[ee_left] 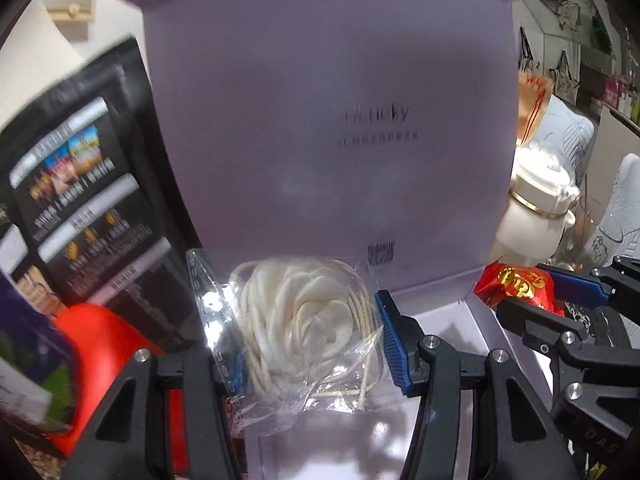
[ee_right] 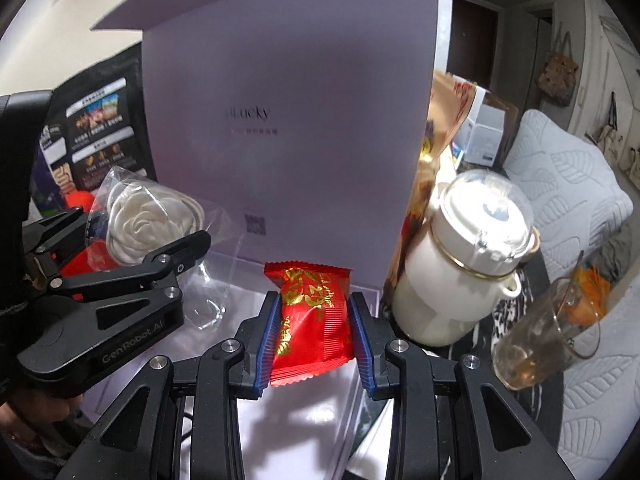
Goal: Organize soft objects
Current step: 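Lower both items into the lavender box and open both grippers, then withdraw both grippers from the box back over the table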
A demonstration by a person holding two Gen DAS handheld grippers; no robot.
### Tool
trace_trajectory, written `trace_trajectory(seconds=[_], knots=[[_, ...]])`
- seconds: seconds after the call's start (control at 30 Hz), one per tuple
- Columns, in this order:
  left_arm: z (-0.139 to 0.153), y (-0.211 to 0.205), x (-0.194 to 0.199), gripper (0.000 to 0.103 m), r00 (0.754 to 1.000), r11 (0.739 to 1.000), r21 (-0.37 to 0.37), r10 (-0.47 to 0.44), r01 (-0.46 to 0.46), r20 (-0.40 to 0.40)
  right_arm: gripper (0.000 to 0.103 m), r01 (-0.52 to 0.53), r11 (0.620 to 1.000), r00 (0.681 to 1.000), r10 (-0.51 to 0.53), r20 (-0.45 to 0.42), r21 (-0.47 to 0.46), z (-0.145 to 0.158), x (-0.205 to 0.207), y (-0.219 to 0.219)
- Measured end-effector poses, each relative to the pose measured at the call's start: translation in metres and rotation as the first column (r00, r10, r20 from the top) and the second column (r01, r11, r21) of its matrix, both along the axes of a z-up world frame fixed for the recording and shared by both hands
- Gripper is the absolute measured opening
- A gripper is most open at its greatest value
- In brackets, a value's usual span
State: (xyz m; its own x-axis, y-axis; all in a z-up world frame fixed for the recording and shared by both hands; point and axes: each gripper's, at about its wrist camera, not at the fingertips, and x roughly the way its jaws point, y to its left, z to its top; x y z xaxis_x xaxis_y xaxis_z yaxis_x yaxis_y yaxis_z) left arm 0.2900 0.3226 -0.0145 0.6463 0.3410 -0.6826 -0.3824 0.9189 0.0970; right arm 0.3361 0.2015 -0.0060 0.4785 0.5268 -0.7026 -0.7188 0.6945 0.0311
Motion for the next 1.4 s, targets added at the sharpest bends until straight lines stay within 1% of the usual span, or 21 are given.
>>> trace_trajectory(seconds=[0.13, 0.3, 0.4, 0.47, 0.5, 0.53, 0.57, 0.63, 0.73, 0.77, 0.87, 1.0, 1.1, 1.17, 1.33, 1.4], knots=[[-0.008, 0.006, 0.005, 0.053, 0.999, 1.000, -0.022, 0.007, -0.008, -0.031, 0.034, -0.005, 1.000, 0.997, 0.007, -0.080, 0.022, -0.008, 0.013, 0.001], [-0.014, 0.009, 0.014, 0.053, 0.998, 1.000, -0.024, 0.017, -0.019, -0.062, 0.035, 0.004, 1.000, 0.994, -0.002, -0.107, 0.014, -0.014, 0.025, 0.003], [-0.019, 0.010, 0.019, 0.053, 0.998, 0.997, -0.082, -0.017, 0.012, -0.063, 0.036, 0.016, 1.000, 0.995, -0.015, -0.100, 0.003, -0.015, 0.028, 0.004], [-0.022, 0.011, 0.022, 0.054, 0.996, 0.993, -0.114, -0.021, 0.011, -0.088, 0.037, 0.019, 1.000, 0.996, -0.019, -0.088, -0.007, -0.014, 0.028, 0.004], [-0.023, 0.011, 0.024, 0.054, 0.995, 0.993, -0.117, -0.022, 0.010, -0.099, 0.039, 0.019, 1.000, 0.996, -0.020, -0.084, -0.012, -0.013, 0.028, 0.006], [-0.025, 0.010, 0.025, 0.054, 0.994, 0.992, -0.126, -0.036, 0.023, -0.103, 0.050, 0.022, 1.000, 0.997, -0.023, -0.078, -0.019, -0.012, 0.026, 0.006], [-0.026, 0.009, 0.027, 0.054, 0.993, 0.991, -0.128, -0.040, 0.026, -0.110, 0.057, 0.024, 1.000, 0.997, -0.026, -0.077, -0.020, -0.011, 0.026, 0.005], [-0.029, 0.006, 0.029, 0.055, 0.991, 0.993, -0.117, -0.035, 0.020, -0.130, 0.058, 0.027, 0.999, 0.996, -0.029, -0.079, -0.023, -0.011, 0.025, 0.002], [-0.029, 0.004, 0.029, 0.055, 0.991, 0.994, -0.108, -0.027, 0.013, -0.131, 0.058, 0.038, 0.999, 0.997, -0.040, -0.072, -0.033, -0.009, 0.021, -0.003], [-0.032, 0.000, 0.036, 0.055, 0.991, 0.995, -0.103, -0.028, 0.015, -0.132, 0.058, 0.044, 0.998, 0.997, -0.046, -0.069, -0.036, -0.008, 0.021, -0.005], [-0.028, -0.006, 0.036, 0.055, 0.991, 0.996, -0.088, -0.029, 0.017, -0.134, 0.058, 0.058, 0.998, 0.996, -0.060, -0.065, -0.035, -0.006, 0.020, -0.012], [-0.024, -0.014, 0.026, 0.055, 0.993, 0.997, -0.074, -0.029, 0.021, -0.117, 0.058, 0.073, 0.997, 0.995, -0.074, -0.063, -0.027, -0.002, 0.016, -0.020], [-0.014, -0.021, 0.021, 0.055, 0.994, 0.997, -0.065, -0.037, 0.030, -0.105, 0.058, 0.079, 0.997, 0.995, -0.080, -0.058, -0.021, 0.003, 0.015, -0.026], [-0.009, -0.026, 0.015, 0.055, 0.994, 0.997, -0.068, -0.048, 0.041, -0.096, 0.058, 0.083, 0.997, 0.995, -0.083, -0.051, -0.012, 0.010, 0.006, -0.032], [0.017, -0.032, 0.000, 0.055, 0.998, 0.998, -0.056, -0.044, 0.040, -0.055, 0.058, 0.089, 0.996, 0.996, -0.088, -0.026, 0.005, 0.027, -0.004, -0.040], [0.028, -0.035, -0.012, 0.055, 0.998, 0.998, -0.047, -0.046, 0.044, -0.041, 0.058, 0.088, 0.996, 0.996, -0.088, -0.009, 0.017, 0.039, -0.009, -0.045]])
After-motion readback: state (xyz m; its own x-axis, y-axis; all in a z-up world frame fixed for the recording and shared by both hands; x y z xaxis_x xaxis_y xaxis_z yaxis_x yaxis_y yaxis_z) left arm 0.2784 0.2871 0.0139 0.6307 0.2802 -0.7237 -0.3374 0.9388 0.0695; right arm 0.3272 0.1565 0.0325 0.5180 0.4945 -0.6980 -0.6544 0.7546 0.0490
